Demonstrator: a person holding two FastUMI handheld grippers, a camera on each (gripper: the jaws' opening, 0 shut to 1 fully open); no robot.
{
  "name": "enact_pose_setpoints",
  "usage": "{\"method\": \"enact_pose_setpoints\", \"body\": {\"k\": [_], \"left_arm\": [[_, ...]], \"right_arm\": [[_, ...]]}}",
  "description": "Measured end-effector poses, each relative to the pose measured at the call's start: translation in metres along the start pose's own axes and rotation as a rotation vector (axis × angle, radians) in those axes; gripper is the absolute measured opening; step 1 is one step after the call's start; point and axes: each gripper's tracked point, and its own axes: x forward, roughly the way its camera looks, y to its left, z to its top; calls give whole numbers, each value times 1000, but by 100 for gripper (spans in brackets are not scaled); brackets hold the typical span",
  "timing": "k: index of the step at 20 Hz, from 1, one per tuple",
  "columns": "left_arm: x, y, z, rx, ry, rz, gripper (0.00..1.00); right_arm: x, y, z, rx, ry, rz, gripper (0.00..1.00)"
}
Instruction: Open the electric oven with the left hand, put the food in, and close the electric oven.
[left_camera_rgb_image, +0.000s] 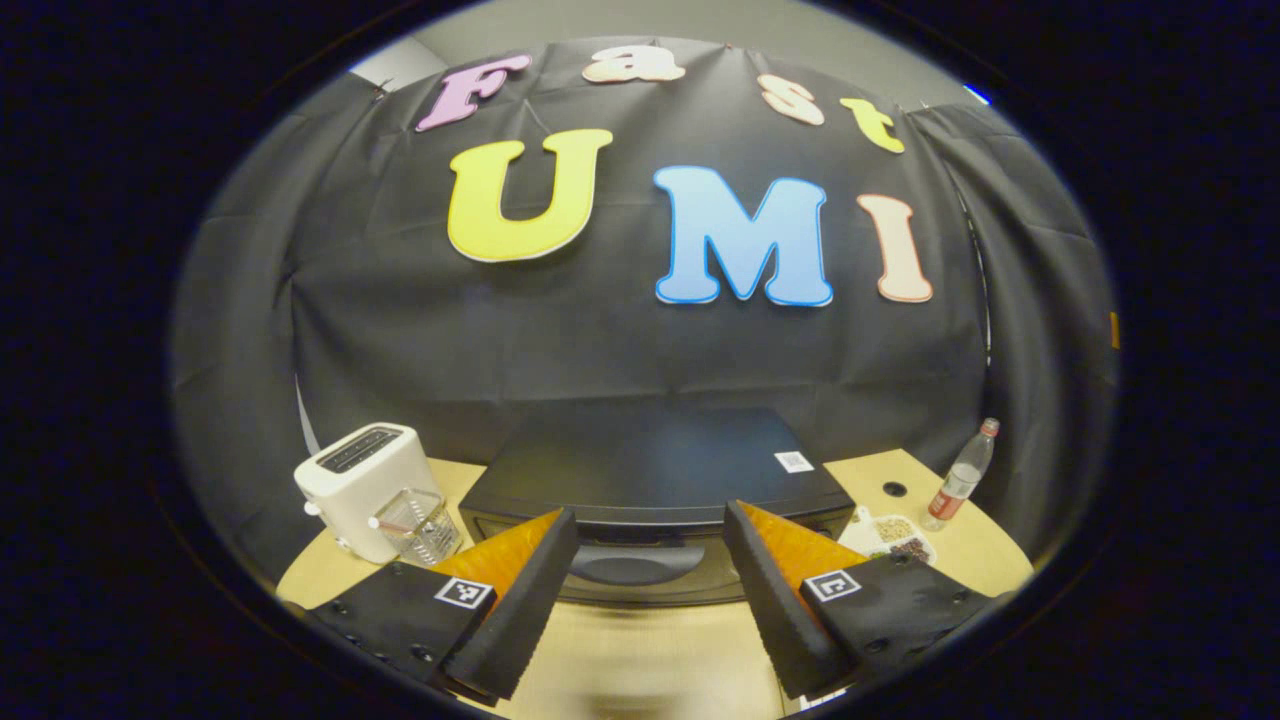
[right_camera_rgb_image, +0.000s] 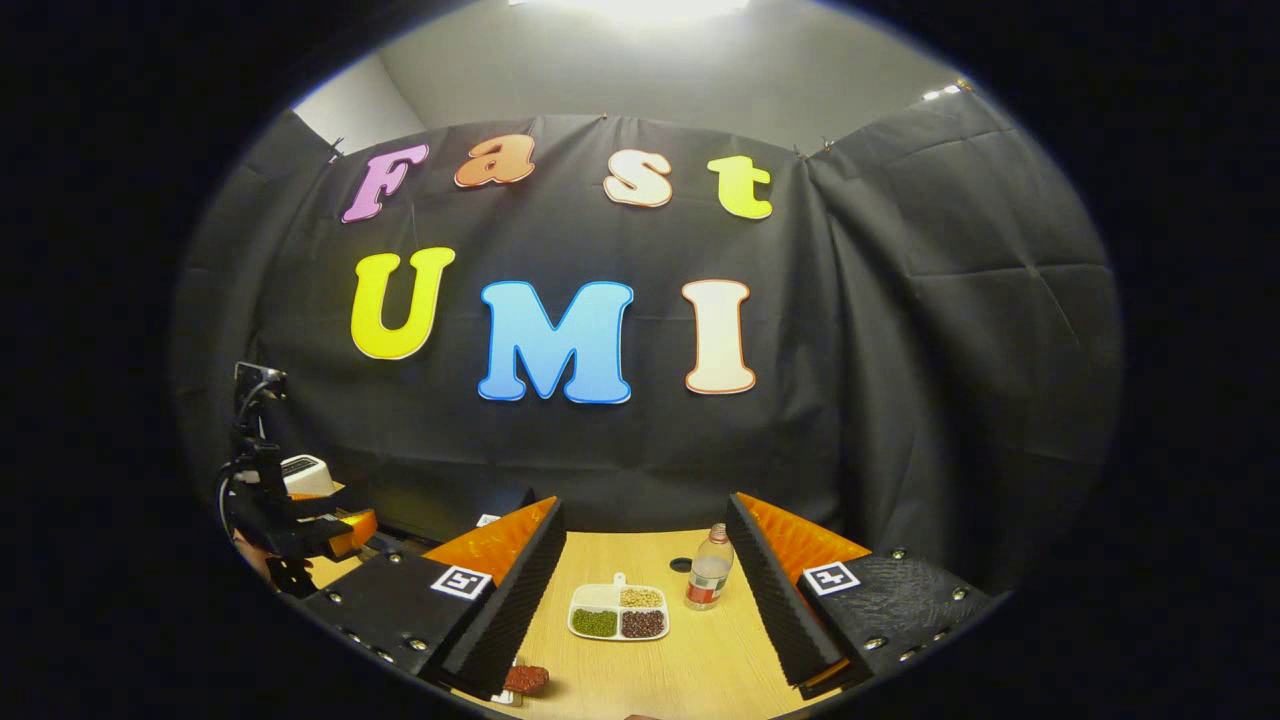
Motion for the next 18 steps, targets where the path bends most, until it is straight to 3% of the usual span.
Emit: {"method": "enact_pose_setpoints", "body": {"k": [6,10,11,13,18], "left_arm": [[45,15,-33,44,66,4,100],[54,13,-38,53,73,-17,98],[58,13,-36,51,67,-17,92],[60,15,-39,46,71,-11,100],[54,14,-41,48,83,-15,96]], "right_arm": [[4,-4,-2,-3,4,-21,97],[7,-1,-3,-2,11,-30,97],[8,1,-2,-3,12,-28,97],[10,5,-3,-11,13,-23,97],[10,18,-4,-7,16,-1,97]]}}
